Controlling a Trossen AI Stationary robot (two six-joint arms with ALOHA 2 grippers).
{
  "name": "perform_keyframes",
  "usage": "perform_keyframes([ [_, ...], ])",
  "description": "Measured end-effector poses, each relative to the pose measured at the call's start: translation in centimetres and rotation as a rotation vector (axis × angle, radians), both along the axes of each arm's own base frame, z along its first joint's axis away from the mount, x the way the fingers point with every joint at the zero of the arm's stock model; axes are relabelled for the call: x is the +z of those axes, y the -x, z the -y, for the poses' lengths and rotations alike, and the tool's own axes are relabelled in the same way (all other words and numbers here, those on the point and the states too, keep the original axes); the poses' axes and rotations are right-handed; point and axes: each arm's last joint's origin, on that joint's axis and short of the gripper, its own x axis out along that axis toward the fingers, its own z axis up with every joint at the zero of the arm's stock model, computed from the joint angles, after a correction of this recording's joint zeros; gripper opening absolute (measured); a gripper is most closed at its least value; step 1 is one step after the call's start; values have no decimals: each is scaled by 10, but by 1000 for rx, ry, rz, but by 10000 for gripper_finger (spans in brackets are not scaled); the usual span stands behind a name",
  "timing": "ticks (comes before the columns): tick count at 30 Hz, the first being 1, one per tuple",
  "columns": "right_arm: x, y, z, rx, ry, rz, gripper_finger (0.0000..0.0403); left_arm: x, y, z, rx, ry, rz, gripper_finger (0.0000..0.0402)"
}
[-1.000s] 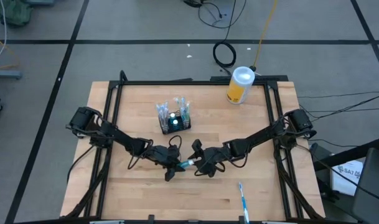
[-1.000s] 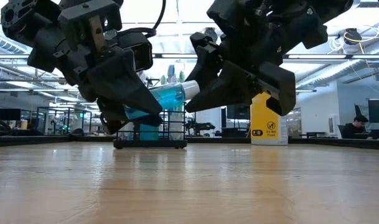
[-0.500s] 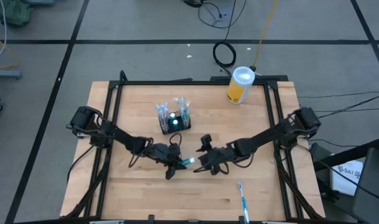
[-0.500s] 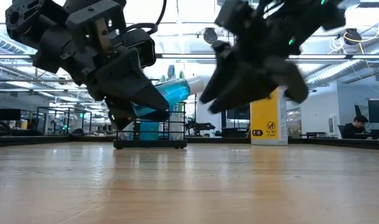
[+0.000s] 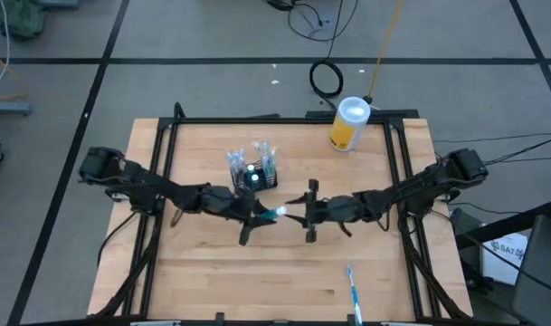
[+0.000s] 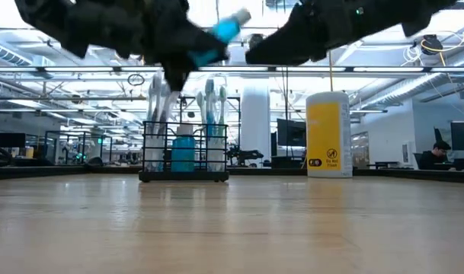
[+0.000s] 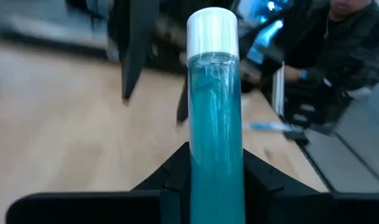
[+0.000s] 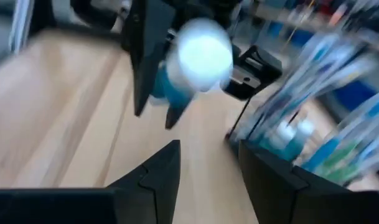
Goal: Pick & Place toothbrushing station
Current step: Put the blue mouthwash into the black mesh organizer
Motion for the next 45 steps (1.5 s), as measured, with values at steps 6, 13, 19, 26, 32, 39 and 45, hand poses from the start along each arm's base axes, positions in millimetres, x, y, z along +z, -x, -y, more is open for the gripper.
perform_keyframes([
  [6,1,4,18,106,-126,296,159,29,12,-5,78,-167,104,85],
  [13,1,-10,25,225,-155,461,177,26,10,-7,94,-204,110,85],
  [19,-1,-27,26,216,-166,478,214,25,9,-8,120,-220,111,85],
  [26,3,-33,26,216,-161,500,230,30,9,-8,128,-213,151,85],
  [32,1,-33,26,216,-157,501,196,32,9,-8,130,-205,181,85],
  [39,2,-33,26,214,-157,513,146,32,9,-7,126,-204,180,85],
  [45,3,-33,27,211,-157,518,109,32,9,-7,117,-178,176,86],
])
